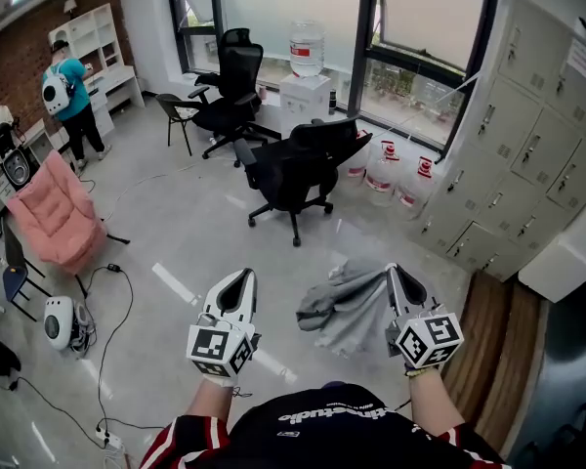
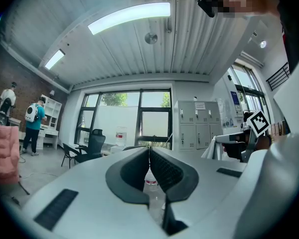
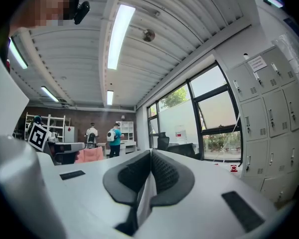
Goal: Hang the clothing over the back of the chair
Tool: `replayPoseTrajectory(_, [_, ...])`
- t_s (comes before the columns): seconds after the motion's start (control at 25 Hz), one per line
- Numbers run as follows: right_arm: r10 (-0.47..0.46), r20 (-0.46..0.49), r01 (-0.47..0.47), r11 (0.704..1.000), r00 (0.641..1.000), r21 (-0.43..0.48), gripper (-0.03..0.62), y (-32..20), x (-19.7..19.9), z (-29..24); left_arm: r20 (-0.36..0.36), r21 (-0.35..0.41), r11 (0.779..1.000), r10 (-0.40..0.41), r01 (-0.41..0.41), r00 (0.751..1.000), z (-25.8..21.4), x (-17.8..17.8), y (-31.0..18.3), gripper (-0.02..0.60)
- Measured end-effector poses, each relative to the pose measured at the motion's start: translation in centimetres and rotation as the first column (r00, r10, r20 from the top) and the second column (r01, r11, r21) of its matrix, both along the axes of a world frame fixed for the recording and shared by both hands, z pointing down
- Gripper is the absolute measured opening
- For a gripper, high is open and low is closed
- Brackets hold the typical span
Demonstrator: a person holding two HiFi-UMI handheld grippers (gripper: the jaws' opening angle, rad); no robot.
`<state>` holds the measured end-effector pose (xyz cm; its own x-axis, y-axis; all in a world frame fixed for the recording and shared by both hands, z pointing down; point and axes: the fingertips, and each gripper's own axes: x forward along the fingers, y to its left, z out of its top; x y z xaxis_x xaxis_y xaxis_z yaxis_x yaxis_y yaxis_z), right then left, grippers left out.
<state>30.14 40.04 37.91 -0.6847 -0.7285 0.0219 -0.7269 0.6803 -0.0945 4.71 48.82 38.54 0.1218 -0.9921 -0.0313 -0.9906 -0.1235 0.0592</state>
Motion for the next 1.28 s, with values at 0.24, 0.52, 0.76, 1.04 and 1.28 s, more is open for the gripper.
replayPoseTrajectory(0.24, [0.010, -0.010, -0.010, 1.000, 1.000, 0.000, 0.016, -0.6, -0.7, -0.1, -0.024, -0.011, 1.000, -0.003, 0.003, 1.000, 0.9, -1.6, 0.2, 0.025])
replayPoseTrajectory(0.52, [0.009, 0.008, -0.009, 1.000, 1.000, -0.015, 0.017, -3.6, -1.8, 0.1, -0.022, -0.024, 1.000, -0.005, 0.004, 1.000, 1.5, -2.9, -2.3, 0.025])
replayPoseTrajectory(0.76, [-0.004, 0.036, 0.006, 0.999, 0.999, -0.047, 0.017, -7.8, -3.8, 0.9, -0.012, -0.032, 0.999, -0.011, 0.011, 1.000, 1.4, -4.9, -6.6, 0.025])
replayPoseTrajectory(1.04, [-0.024, 0.045, 0.026, 0.998, 0.999, -0.065, 0.017, -16.1, -5.7, 1.5, -0.007, -0.038, 0.999, -0.004, 0.004, 1.000, 1.0, -5.7, -15.4, 0.025])
replayPoseTrajectory(1.28, [-0.044, 0.053, 0.048, 0.996, 0.998, -0.072, 0.017, -23.2, -6.6, 1.6, -0.008, -0.037, 0.999, 0.003, -0.004, 1.000, 0.8, -5.5, -23.0, 0.025])
